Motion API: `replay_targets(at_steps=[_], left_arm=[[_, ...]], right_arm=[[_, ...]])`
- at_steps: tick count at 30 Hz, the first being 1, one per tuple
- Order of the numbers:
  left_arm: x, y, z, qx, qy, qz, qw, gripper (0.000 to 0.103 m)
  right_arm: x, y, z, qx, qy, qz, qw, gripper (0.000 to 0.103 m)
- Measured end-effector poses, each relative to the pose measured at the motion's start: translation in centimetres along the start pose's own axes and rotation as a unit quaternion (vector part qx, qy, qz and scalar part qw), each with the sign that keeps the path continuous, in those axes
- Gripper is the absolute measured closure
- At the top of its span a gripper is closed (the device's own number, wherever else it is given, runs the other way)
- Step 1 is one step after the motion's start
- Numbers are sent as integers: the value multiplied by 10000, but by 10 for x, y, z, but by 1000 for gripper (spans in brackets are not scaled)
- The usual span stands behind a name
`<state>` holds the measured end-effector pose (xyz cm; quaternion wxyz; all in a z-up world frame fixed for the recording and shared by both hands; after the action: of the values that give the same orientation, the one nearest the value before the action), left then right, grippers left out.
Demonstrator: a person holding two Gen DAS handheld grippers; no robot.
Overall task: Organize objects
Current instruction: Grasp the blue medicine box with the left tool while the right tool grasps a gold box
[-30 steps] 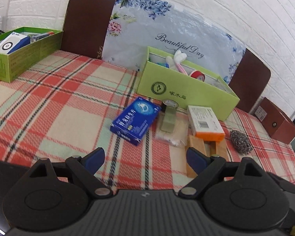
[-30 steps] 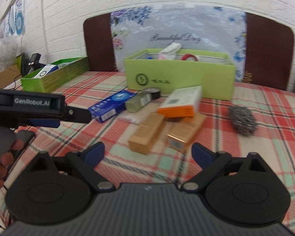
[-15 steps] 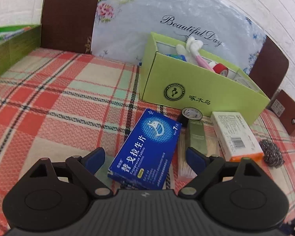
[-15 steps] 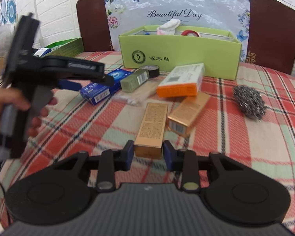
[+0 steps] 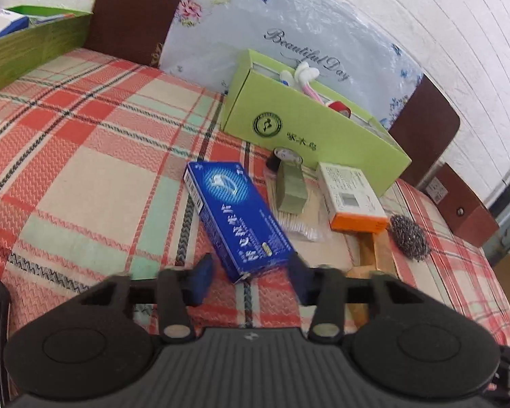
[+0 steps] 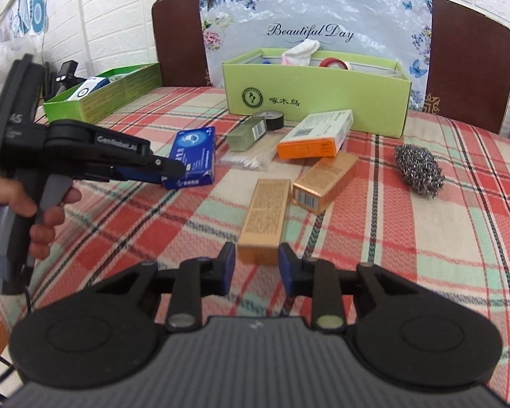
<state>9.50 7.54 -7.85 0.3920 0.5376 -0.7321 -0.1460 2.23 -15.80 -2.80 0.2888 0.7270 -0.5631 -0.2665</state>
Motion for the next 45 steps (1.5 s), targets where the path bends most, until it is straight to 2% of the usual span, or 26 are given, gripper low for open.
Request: replay_targets(at_steps=[1, 2, 5, 8, 9, 10, 11, 14, 16, 18, 19, 20, 21, 22, 23, 27, 33, 34, 37, 40, 42, 45], left_arm=[[5, -2, -4, 80, 61, -123, 9999, 23], [10, -6, -10, 166, 130, -289, 9994, 17], [21, -29, -27, 191, 194, -718, 9970, 13], [18, -54, -33, -144, 211, -881, 9958, 14], [18, -51, -30, -7, 42, -827, 9966, 17], [16, -47, -28, -32, -31, -702, 9975, 39], [13, -43, -24, -158, -62, -498, 9986, 46], [6, -17, -8, -325, -324, -33, 9989, 78], [2, 1, 7, -495, -436, 191, 9976, 80], [3, 14, 23, -695, -485, 151, 9963, 81], [4, 18, 27, -647, -468, 73, 9968, 77], [5, 21, 28, -570, -391, -3, 9976, 57], [7, 22, 26, -498, -245, -102, 9984, 46], [9, 22, 21, -405, -77, -211, 9989, 28], [13, 20, 15, -299, 69, -300, 9991, 22], [35, -6, -11, -153, 180, -524, 9983, 20], [51, -50, -20, -473, -120, -913, 9946, 19], [50, -49, -18, -350, -239, -883, 9952, 19], [40, -41, -11, -279, -564, -665, 9958, 35], [27, -23, -4, -508, -861, -265, 9946, 37], [20, -8, 4, -587, -995, -231, 9930, 37], [16, 3, 9, -583, -921, -324, 9935, 36]], right_arm=[[0, 1, 1, 9, 8, 11, 10000, 76], [0, 2, 1, 48, 4, 33, 10000, 75], [2, 6, -1, 187, -101, 11, 9998, 71], [3, 8, -2, 242, -123, 25, 9996, 66], [3, 9, -1, 236, -126, 28, 9996, 66], [4, 10, -1, 235, -150, 32, 9996, 66], [6, 11, 0, 236, -181, 33, 9996, 66], [12, 10, 3, 199, -268, 28, 9994, 66], [13, 9, 3, 182, -287, 23, 9994, 66], [14, 6, 2, 183, -308, -13, 9994, 63], [14, 4, 2, 178, -321, -42, 9993, 61], [14, -1, 0, 177, -347, -91, 9992, 60], [14, -1, 0, 177, -347, -91, 9992, 60], [14, -4, -1, 174, -374, -103, 9991, 60], [14, -6, -3, 170, -406, -95, 9990, 60], [12, -4, -5, 226, -411, -115, 9988, 59], [17, -1, -4, 195, -500, 3, 9986, 58], [18, -1, -4, 193, -498, 5, 9986, 58], [17, -1, -4, 197, -476, -3, 9987, 58], [16, -3, -4, 191, -462, -53, 9987, 58], [14, -6, -5, 177, -424, -82, 9989, 58], [11, -12, -7, 152, -417, -115, 9989, 58]])
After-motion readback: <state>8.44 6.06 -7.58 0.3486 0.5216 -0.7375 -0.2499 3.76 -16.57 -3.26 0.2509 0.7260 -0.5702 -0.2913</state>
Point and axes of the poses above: each gripper's, at about its wrist camera, not at the fingertips, and y roughly against the way its jaws point, x to its right, z to its underside, the point moved 1 cm from there along -y, roughly the way its jaws point, and after that the axes turned 5 degrees about -x, right-handed, at the moved point
